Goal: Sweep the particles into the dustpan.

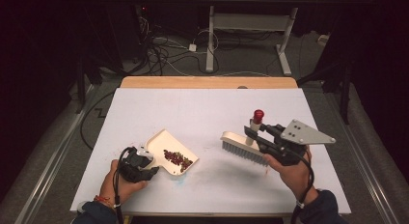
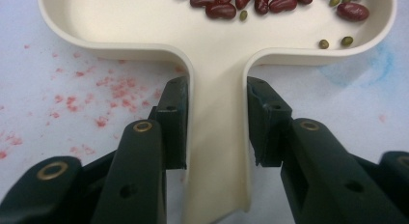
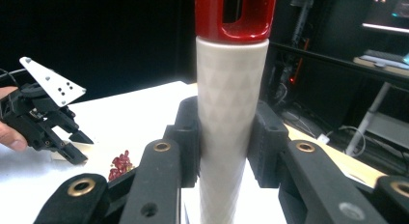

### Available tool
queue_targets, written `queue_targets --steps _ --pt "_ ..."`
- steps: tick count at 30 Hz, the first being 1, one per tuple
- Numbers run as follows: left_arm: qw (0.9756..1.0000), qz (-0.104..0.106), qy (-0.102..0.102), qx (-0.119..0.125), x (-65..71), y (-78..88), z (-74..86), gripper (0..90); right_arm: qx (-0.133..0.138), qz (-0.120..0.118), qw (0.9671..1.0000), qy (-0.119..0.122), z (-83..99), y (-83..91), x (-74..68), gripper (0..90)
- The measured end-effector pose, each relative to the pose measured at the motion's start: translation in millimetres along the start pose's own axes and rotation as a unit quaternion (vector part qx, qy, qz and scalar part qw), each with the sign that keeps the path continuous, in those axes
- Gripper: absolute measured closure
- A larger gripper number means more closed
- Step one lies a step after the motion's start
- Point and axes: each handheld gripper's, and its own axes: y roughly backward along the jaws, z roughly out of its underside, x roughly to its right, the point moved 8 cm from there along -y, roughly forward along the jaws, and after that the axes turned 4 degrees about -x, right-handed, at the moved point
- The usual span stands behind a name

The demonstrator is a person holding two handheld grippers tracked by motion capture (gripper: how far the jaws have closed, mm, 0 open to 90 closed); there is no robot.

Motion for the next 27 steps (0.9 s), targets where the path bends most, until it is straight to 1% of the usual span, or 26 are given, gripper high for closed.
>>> queue_targets --steps 3,4,6,11,12,14,16,20,23,27 --pt "1.0 0.0 0.002 0.001 -1.4 1.5 0.6 62.2 -0.005 0.005 0.9999 -0.01 2.0 14.8 9.8 69.5" --pt "1.0 0.0 0.004 0.002 -1.9 1.9 0.8 62.3 -0.006 0.008 0.9999 -0.008 3.1 19.3 13.2 69.5" --pt "1.0 0.0 0.004 0.001 -3.1 3.2 1.7 62.6 -0.01 0.013 0.9997 -0.017 6.2 27.7 18.5 69.5" --pt "0.9999 -0.001 0.012 0.006 -6.1 6.4 2.6 63.1 -0.026 0.017 0.9991 -0.028 15.4 41.3 28.4 69.5" --pt "0.9999 -0.002 0.014 0.007 -6.8 6.8 2.9 63.1 -0.031 0.017 0.999 -0.028 17.2 43.2 30.1 69.5" --pt "0.9998 -0.003 0.018 0.01 -8.6 7.0 3.3 63.1 -0.036 0.016 0.9986 -0.035 20.3 47.2 32.5 69.5" --pt "0.9996 -0.005 0.025 0.011 -10.9 6.8 3.6 63.2 -0.041 0.016 0.9983 -0.037 22.2 49.9 35.9 69.5" --pt "0.9994 -0.011 0.031 0.013 -15.1 7.5 4.3 63.3 -0.047 0.017 0.9981 -0.037 22.2 54.4 41.9 69.5" --pt "0.999 -0.014 0.039 0.017 -17.5 9.2 5.8 63.4 -0.051 0.016 0.9978 -0.04 23.8 55.8 44.1 69.5" --pt "0.9985 -0.017 0.048 0.02 -20.7 10.5 7.7 63.3 -0.063 0.008 0.9971 -0.042 27.9 54.8 44.9 69.5"
